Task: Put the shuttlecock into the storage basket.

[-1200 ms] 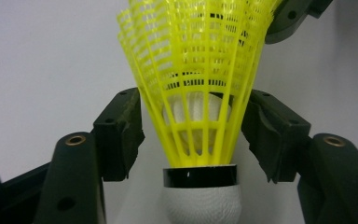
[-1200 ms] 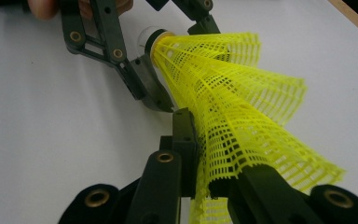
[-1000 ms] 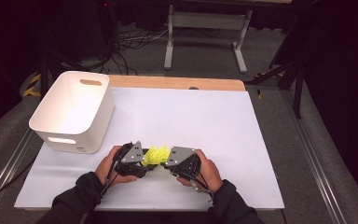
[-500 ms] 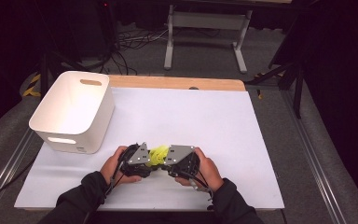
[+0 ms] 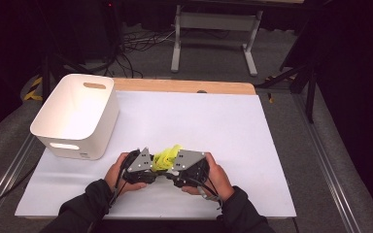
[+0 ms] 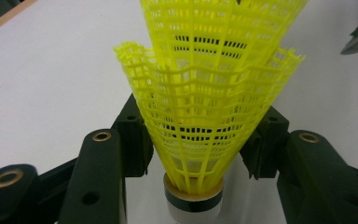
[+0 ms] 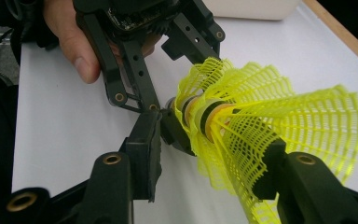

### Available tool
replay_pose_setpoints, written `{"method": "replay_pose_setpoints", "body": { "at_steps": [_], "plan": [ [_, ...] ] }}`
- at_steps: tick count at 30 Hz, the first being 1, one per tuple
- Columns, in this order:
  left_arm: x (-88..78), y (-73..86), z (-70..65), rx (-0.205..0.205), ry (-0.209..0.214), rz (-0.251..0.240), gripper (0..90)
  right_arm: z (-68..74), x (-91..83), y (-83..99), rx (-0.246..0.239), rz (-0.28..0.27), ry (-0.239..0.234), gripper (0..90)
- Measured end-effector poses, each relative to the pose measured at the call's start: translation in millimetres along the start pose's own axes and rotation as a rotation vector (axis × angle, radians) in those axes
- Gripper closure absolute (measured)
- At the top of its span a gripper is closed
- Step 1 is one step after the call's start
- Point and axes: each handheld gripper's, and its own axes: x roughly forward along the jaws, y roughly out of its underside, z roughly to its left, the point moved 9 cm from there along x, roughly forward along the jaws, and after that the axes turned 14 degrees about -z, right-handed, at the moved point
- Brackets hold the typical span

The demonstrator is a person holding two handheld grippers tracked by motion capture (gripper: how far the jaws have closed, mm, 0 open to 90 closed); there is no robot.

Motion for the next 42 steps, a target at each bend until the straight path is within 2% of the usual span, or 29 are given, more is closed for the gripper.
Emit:
{"method": "replay_pose_setpoints", "body": {
  "at_steps": [2, 5, 6, 13, 16, 26, 31, 34, 35, 36, 42],
  "plan": [
    [-1.3, -1.4, 0.6, -0.008, -0.007, -0.013, 51.4, 1.0, -1.2, -2.1, -0.01, -0.001, -0.003, 52.3],
    [-1.6, -2.4, 1.4, 0.002, -0.014, -0.02, 51.5, -0.2, -3.0, -4.6, -0.014, -0.002, 0.016, 47.8],
    [-2.1, -2.6, 0.8, 0.003, -0.011, -0.02, 51.4, -2.7, -4.7, -6.4, -0.016, -0.007, 0.037, 46.7],
    [-3.6, -4.2, 1.8, -0.001, -0.016, -0.034, 51.7, -7.2, -12.3, -12.2, -0.011, -0.026, 0.073, 37.8],
    [-5.7, -5.3, 3.0, -0.003, -0.023, -0.041, 51.5, -9.0, -16.6, -15.2, -0.019, -0.036, 0.092, 37.3],
    [-7.9, -6.6, 6.1, -0.003, -0.035, -0.052, 51.4, -16.4, -35.7, -24.7, -0.013, -0.107, 0.145, 31.8],
    [-7.6, -7.4, 7.1, -0.004, -0.038, -0.058, 51.5, -22.0, -48.1, -26.2, -0.009, -0.156, 0.187, 27.4],
    [-8.2, -7.7, 7.6, -0.003, -0.04, -0.059, 51.5, -25.4, -53.3, -25.2, -0.003, -0.168, 0.209, 26.6],
    [-8.7, -8.0, 7.7, -0.007, -0.039, -0.061, 51.5, -29.5, -58.6, -23.0, 0.001, -0.179, 0.239, 25.3],
    [-9.9, -8.8, 9.2, -0.002, -0.045, -0.064, 51.6, -31.0, -60.9, -21.0, 0.005, -0.182, 0.247, 24.9],
    [-14.2, -10.7, 13.2, -0.015, -0.057, -0.078, 51.6, -40.7, -74.2, -2.7, 0.046, -0.187, 0.301, 23.1]
  ]
}}
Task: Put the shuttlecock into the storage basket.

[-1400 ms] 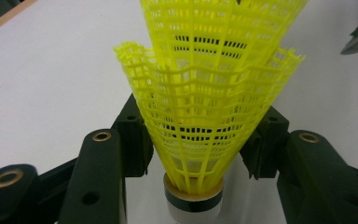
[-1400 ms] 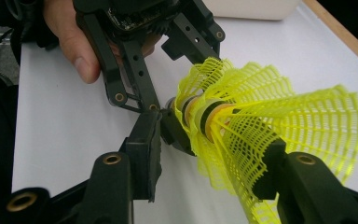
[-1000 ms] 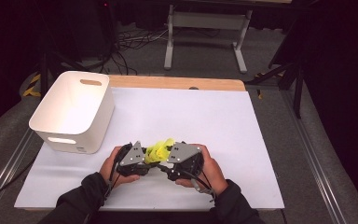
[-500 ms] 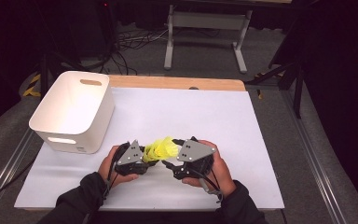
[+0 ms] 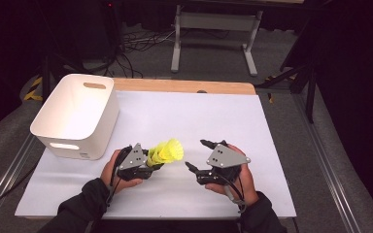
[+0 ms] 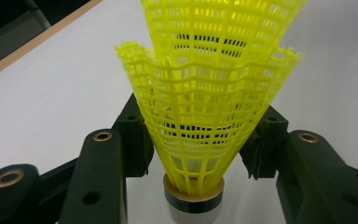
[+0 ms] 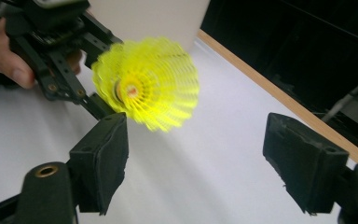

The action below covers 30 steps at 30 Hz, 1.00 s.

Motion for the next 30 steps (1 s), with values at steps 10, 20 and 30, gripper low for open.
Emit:
{"method": "replay_pose_setpoints", "body": {
  "at_steps": [10, 20, 30],
  "plan": [
    [-6.9, -1.1, 5.4, -0.008, -0.019, -0.012, 51.6, -9.5, -10.1, 18.2, 0.035, 0.013, 0.032, 22.6],
    [-17.5, -3.9, 12.0, -0.011, -0.041, -0.026, 51.5, -13.2, -18.7, 33.8, 0.018, 0.024, 0.06, 22.3],
    [-23.4, -4.4, 16.1, -0.019, -0.053, -0.029, 51.5, -13.4, -22.0, 52.0, 0.042, 0.013, 0.088, 21.4]
  ]
}}
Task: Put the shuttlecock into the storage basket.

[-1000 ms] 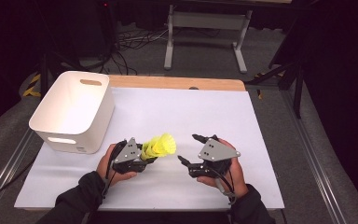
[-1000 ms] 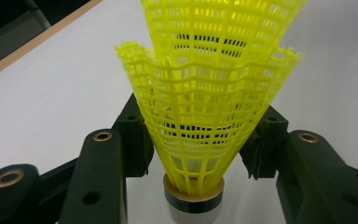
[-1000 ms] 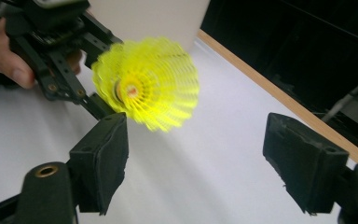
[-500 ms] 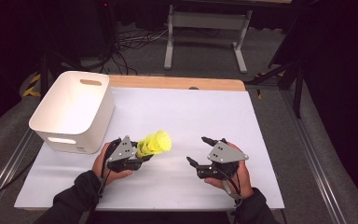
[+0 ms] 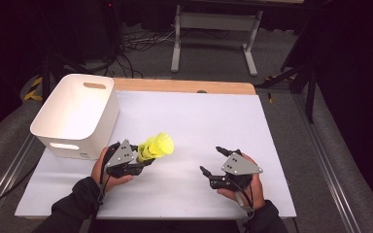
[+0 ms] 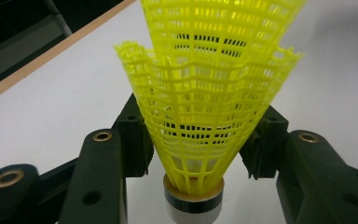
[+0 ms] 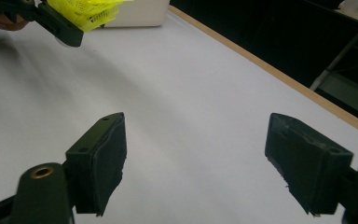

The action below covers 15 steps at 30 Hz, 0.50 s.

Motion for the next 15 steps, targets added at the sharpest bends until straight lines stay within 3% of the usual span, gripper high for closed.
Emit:
{"method": "replay_pose_setpoints", "body": {
  "at_steps": [9, 15],
  "plan": [
    [-1.7, -1.0, 2.0, 0.002, -0.011, -0.005, 51.7, 5.9, 3.9, 17.1, -0.002, 0.03, 0.001, 18.1],
    [-4.9, -2.7, 4.1, -0.007, -0.019, -0.018, 51.7, 4.3, 4.8, 18.9, 0.026, 0.018, 0.001, 14.1]
  ]
}}
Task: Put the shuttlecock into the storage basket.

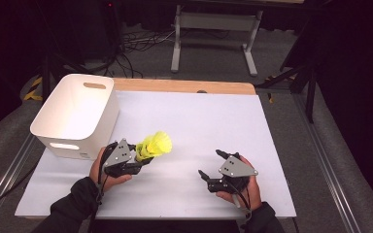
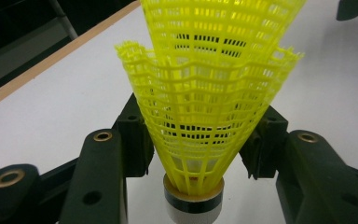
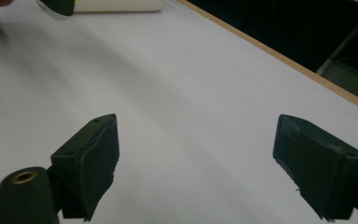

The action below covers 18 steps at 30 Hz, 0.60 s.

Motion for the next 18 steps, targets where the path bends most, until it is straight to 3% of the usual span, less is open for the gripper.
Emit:
{"method": "replay_pose_setpoints", "body": {
  "at_steps": [4, 9, 13, 18],
  "plan": [
    [-3.8, -1.1, 3.9, -0.005, -0.012, -0.007, 51.8, -2.2, -1.3, -2.1, 0.014, -0.025, 0.005, 14.1],
    [-8.3, -3.9, 7.8, -0.005, -0.023, -0.022, 51.8, -3.1, 0.4, 0.9, 0.013, -0.015, 0.01, 14.1],
    [-10.6, -5.9, 10.5, -0.016, -0.033, -0.033, 51.8, -1.5, 1.5, 1.4, 0.052, -0.029, -0.023, 14.0],
    [-13.2, -7.7, 12.6, -0.012, -0.042, -0.038, 51.9, -6.3, 1.0, 3.4, 0.051, -0.021, -0.005, 13.9]
  ]
}}
